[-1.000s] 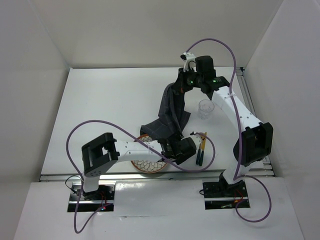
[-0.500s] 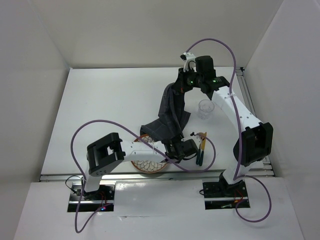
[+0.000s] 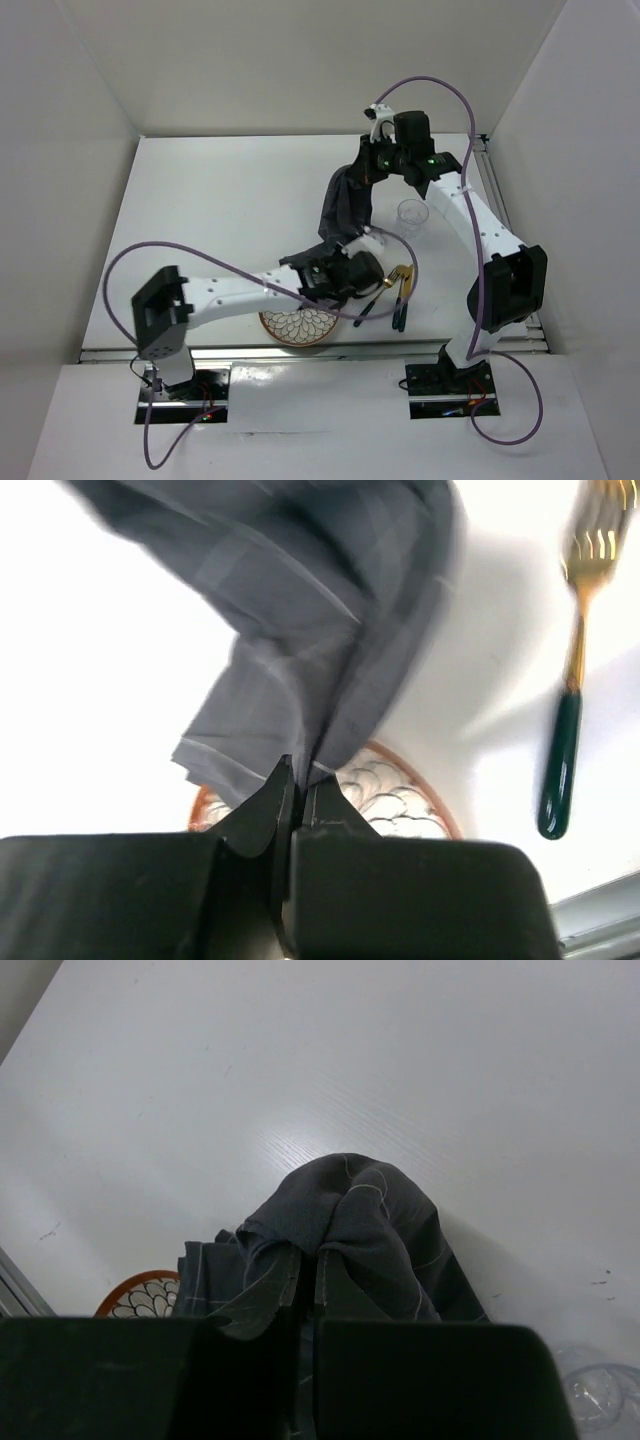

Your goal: Set the dinner table for one person

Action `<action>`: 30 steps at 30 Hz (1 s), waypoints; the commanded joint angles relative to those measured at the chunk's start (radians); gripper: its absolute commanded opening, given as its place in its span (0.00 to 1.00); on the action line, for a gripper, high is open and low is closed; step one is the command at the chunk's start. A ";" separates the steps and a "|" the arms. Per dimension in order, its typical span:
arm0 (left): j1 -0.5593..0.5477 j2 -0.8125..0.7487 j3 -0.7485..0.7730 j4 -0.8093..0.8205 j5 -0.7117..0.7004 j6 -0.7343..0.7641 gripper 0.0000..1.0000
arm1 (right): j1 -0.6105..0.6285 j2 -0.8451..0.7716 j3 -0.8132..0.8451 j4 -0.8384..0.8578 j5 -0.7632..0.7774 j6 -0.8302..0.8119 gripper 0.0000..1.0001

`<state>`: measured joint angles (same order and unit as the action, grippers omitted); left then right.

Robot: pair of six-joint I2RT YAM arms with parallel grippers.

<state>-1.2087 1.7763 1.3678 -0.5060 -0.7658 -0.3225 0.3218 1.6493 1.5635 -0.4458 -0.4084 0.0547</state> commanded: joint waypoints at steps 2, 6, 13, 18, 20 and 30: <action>0.148 -0.251 0.065 -0.046 -0.008 -0.082 0.00 | -0.012 -0.065 0.053 -0.005 0.000 0.002 0.00; 0.401 -0.348 0.134 -0.028 0.129 -0.056 0.00 | -0.021 -0.077 0.092 -0.014 0.000 0.002 0.00; 0.646 -0.412 0.290 -0.071 0.315 -0.078 0.00 | -0.021 -0.164 0.129 -0.057 -0.009 0.002 0.00; 0.770 -0.494 0.324 -0.126 0.413 -0.127 0.00 | -0.012 -0.238 0.129 -0.114 -0.020 -0.018 0.00; 0.814 -0.520 0.347 -0.169 0.428 -0.138 0.00 | -0.003 -0.269 0.129 -0.154 -0.020 -0.027 0.00; 0.997 -0.474 0.422 -0.201 0.513 -0.127 0.00 | -0.003 -0.244 0.127 -0.163 0.002 -0.049 0.00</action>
<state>-0.2531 1.2446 1.7626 -0.7242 -0.3088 -0.4507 0.3119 1.3682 1.6554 -0.6178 -0.4156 0.0231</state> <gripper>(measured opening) 0.062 0.048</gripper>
